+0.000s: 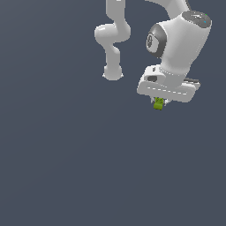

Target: Pick up the object and move it to a goal position.

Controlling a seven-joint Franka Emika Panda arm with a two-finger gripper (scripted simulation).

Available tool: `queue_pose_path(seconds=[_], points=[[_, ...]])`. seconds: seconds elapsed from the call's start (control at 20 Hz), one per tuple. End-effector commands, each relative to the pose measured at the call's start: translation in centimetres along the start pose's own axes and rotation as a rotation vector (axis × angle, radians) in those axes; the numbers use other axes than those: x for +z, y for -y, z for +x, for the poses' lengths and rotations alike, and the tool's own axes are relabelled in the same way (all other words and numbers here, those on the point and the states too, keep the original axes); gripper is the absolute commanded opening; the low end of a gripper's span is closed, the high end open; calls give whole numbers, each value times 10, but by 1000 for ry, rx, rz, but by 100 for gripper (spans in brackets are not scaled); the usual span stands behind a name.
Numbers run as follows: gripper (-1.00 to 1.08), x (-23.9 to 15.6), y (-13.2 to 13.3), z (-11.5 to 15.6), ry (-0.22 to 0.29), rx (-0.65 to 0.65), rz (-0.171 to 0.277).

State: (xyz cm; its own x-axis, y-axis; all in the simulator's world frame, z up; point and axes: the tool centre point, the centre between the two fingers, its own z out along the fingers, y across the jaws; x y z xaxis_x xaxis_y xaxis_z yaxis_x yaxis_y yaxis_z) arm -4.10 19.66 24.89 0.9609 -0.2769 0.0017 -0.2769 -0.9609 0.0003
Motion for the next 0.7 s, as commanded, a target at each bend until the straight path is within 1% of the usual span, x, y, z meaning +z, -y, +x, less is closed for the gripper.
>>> queue_pose_path(seconds=[0.0, 0.3, 0.65], points=[[-100, -16, 10, 1, 1, 1, -1], [-100, -38, 27, 3, 1, 1, 0], [-100, -46, 33, 5, 2, 0, 0]])
